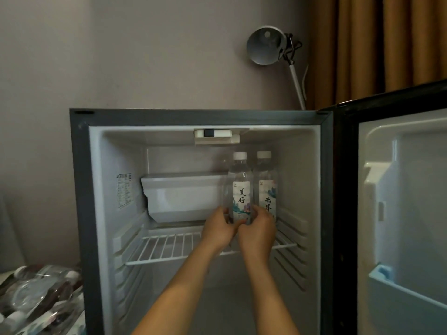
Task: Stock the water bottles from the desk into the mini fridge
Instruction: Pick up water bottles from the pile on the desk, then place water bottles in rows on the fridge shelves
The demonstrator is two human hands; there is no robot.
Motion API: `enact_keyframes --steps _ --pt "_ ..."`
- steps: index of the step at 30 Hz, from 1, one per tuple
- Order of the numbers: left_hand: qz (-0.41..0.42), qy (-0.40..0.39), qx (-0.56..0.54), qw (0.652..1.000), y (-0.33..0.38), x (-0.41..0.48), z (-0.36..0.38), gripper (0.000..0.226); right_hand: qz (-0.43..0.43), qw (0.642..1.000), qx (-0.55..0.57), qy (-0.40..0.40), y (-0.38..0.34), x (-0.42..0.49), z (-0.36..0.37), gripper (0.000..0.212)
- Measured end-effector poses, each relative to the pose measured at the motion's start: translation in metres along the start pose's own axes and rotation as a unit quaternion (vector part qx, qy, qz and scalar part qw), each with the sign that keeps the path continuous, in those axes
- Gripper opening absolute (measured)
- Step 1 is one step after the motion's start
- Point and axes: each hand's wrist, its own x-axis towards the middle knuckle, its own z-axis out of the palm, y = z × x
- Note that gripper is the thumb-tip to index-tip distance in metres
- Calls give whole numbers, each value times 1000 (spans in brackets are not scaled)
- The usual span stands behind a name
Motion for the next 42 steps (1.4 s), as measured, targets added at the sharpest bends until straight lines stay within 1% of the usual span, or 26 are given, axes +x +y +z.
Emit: enact_keyframes --steps 2,7,9,11,13,15,17,18,20,23,25,27,28,29,30,31,33,35,36,37,38,40,41,42 --pt "6 -3 16 1000 0 0 -1 22 3 1000 0 2 -1 0 0 45" --pt "20 7 89 996 1 -2 0 29 6 1000 6 3 -2 -2 0 44" --pt "29 4 113 993 4 -5 -1 26 13 1000 16 -11 -3 -1 -2 44" --pt "61 4 126 990 9 -12 -4 20 19 999 37 -10 -6 -2 -5 42" --pt "115 36 130 984 12 -24 -8 34 21 998 65 12 -10 -7 -11 46" --pt "168 97 121 974 13 -42 -17 43 7 993 112 42 -17 -18 -15 50" --pt "201 156 92 963 13 -67 -35 41 -17 985 160 67 -29 -34 -14 47" --pt "220 184 72 955 11 -81 -47 37 -33 981 180 67 -36 -45 -12 43" --pt "264 239 53 933 7 -113 -77 30 -76 973 217 29 -50 -74 -5 35" --pt "278 282 83 915 -9 -162 -134 25 -142 950 264 -91 -64 -130 10 32" --pt "240 308 131 911 -25 -191 -176 23 -180 925 282 -183 -68 -171 22 27" --pt "156 337 178 911 -46 -218 -214 18 -198 906 266 -263 -67 -210 37 21" --pt "104 349 199 910 -56 -232 -230 14 -194 899 237 -312 -64 -228 46 19" --pt "56 357 222 906 -65 -245 -242 12 -182 889 189 -375 -61 -245 55 17" --pt "25 358 246 900 -73 -257 -250 12 -162 873 124 -442 -58 -261 64 16" --pt "14 353 265 897 -79 -269 -254 14 -137 854 51 -500 -55 -277 72 18" --pt "18 334 283 899 -90 -290 -256 16 -78 816 -65 -570 -47 -303 85 35" --pt "-1 301 298 906 -99 -304 -254 14 -16 786 -103 -610 -39 -323 93 56" --pt "-29 273 316 908 -105 -310 -253 13 35 773 -92 -627 -35 -330 96 65" --pt "-72 231 342 908 -111 -315 -252 14 105 760 -58 -639 -32 -335 98 71" --pt "-122 177 375 902 -118 -320 -249 18 183 745 -8 -641 -30 -339 99 72" --pt "-206 74 424 879 -129 -327 -238 27 306 713 95 -624 -26 -344 100 63" --pt "-225 45 432 872 -133 -330 -231 32 343 697 132 -616 -25 -344 101 57" --pt "-233 35 429 872 -138 -333 -225 37 365 683 157 -613 -23 -344 101 53"
